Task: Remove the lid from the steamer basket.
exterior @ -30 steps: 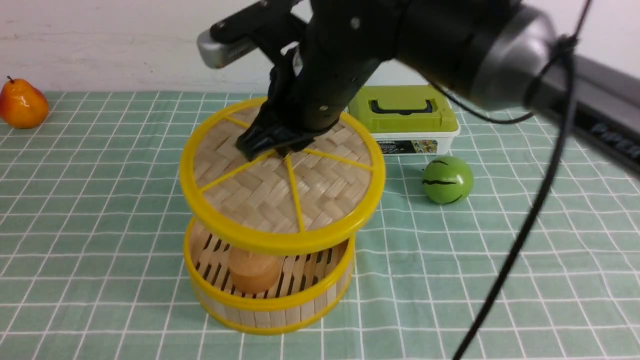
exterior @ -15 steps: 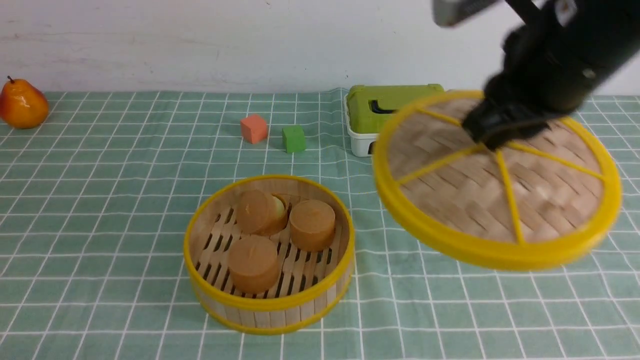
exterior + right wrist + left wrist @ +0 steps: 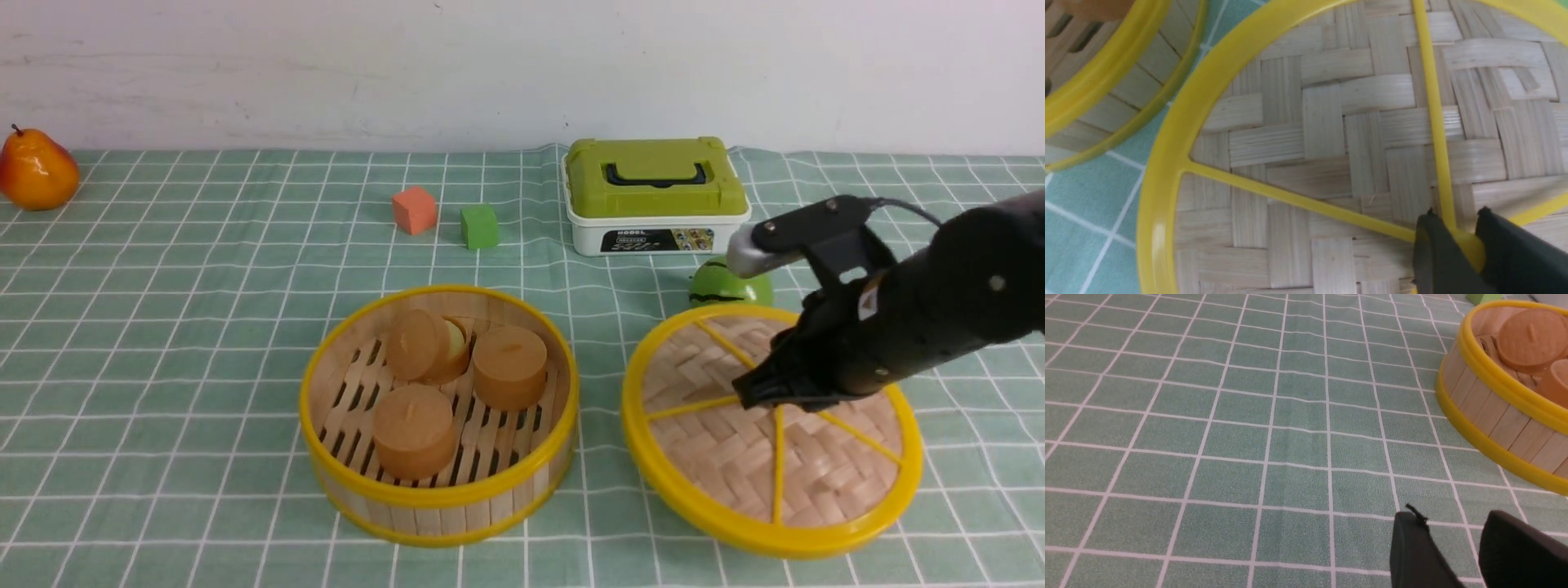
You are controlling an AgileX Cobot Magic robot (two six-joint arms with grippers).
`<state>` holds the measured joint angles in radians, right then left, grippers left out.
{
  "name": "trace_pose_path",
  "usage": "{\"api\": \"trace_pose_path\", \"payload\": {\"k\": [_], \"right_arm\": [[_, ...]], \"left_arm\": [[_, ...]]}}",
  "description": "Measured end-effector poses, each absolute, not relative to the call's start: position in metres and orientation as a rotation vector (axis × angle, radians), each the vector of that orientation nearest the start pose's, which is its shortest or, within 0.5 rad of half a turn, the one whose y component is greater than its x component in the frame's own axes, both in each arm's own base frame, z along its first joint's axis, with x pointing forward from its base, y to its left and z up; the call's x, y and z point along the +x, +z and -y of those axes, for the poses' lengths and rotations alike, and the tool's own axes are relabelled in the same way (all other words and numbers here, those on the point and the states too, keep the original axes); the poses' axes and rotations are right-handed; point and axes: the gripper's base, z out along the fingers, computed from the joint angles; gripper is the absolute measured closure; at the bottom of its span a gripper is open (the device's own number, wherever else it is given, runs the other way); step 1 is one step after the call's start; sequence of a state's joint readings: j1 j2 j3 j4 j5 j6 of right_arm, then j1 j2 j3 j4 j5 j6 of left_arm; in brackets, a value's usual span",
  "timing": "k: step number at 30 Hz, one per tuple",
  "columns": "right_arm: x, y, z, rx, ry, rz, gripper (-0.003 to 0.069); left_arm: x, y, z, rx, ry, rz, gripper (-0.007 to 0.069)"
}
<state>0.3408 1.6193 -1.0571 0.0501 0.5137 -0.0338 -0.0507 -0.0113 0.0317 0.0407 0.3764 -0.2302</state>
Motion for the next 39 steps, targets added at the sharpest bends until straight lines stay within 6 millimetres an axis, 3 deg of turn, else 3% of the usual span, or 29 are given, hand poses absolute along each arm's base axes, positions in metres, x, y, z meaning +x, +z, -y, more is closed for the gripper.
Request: {"api": "trace_pose_path", "payload": {"k": [1, 5, 7, 10, 12, 14, 16, 17, 19, 21, 22, 23, 25, 26, 28, 30, 31, 32, 34, 39], "right_arm": [[0.322, 0.216, -0.116, -0.418, 0.164, -2.558, 0.0568], [0.329, 0.189, -0.119, -0.389, 0.161, -2.628, 0.0564], [0.33, 0.189, -0.119, -0.379, 0.163, -2.63, 0.0554], [0.331, 0.191, -0.119, -0.351, 0.171, -2.632, 0.0479], [0.329, 0.206, -0.119, -0.342, 0.178, -2.639, 0.0364], [0.326, 0.22, -0.118, -0.342, 0.183, -2.625, 0.0319], [0.314, 0.262, -0.114, -0.347, 0.201, -2.534, 0.0254], [0.309, 0.274, -0.112, -0.347, 0.206, -2.505, 0.0246], [0.285, 0.318, -0.104, -0.34, 0.229, -2.384, 0.0235], [0.258, 0.353, -0.094, -0.332, 0.247, -2.282, 0.0248], [0.258, 0.353, -0.094, -0.332, 0.246, -2.282, 0.025], [0.234, 0.374, -0.086, -0.328, 0.255, -2.212, 0.0281], [0.197, 0.392, -0.073, -0.322, 0.266, -2.137, 0.0351], [0.197, 0.392, -0.073, -0.322, 0.266, -2.137, 0.0359], [0.159, 0.395, -0.059, -0.319, 0.27, -2.091, 0.0476], [0.136, 0.392, -0.051, -0.318, 0.268, -2.064, 0.0566], [0.134, 0.392, -0.05, -0.318, 0.267, -2.061, 0.0576], [0.116, 0.388, -0.043, -0.315, 0.265, -2.034, 0.0638], [0.099, 0.382, -0.037, -0.31, 0.261, -2.002, 0.0674], [0.085, 0.377, -0.03, -0.315, 0.233, -1.996, 0.068]], "left_arm": [[0.053, 0.169, 0.001, -0.143, -0.153, -1.877, 0.0386], [0.053, 0.169, 0.001, -0.143, -0.153, -1.877, 0.0386], [0.053, 0.169, 0.001, -0.143, -0.153, -1.877, 0.0386], [0.053, 0.169, 0.001, -0.143, -0.153, -1.877, 0.0386], [0.053, 0.169, 0.001, -0.144, -0.153, -1.878, 0.0386], [0.053, 0.169, 0.001, -0.144, -0.153, -1.878, 0.0386], [0.052, 0.169, 0.001, -0.144, -0.153, -1.879, 0.0386], [0.052, 0.169, 0.001, -0.144, -0.153, -1.879, 0.0386], [0.052, 0.169, 0.001, -0.144, -0.152, -1.881, 0.0386], [0.052, 0.169, 0.001, -0.144, -0.152, -1.881, 0.0386], [0.052, 0.169, 0.001, -0.144, -0.152, -1.881, 0.0386], [0.052, 0.169, 0.001, -0.144, -0.152, -1.881, 0.0386], [0.052, 0.169, 0.001, -0.144, -0.152, -1.882, 0.0386], [0.052, 0.169, 0.001, -0.144, -0.152, -1.882, 0.0386], [0.052, 0.169, 0.001, -0.144, -0.152, -1.882, 0.0386], [0.052, 0.169, 0.001, -0.144, -0.152, -1.882, 0.0386], [0.052, 0.169, 0.001, -0.144, -0.152, -1.882, 0.0386], [0.052, 0.169, 0.001, -0.144, -0.152, -1.883, 0.0386], [0.052, 0.169, 0.001, -0.144, -0.152, -1.884, 0.0386], [0.052, 0.169, 0.001, -0.144, -0.152, -1.884, 0.0386]]}}
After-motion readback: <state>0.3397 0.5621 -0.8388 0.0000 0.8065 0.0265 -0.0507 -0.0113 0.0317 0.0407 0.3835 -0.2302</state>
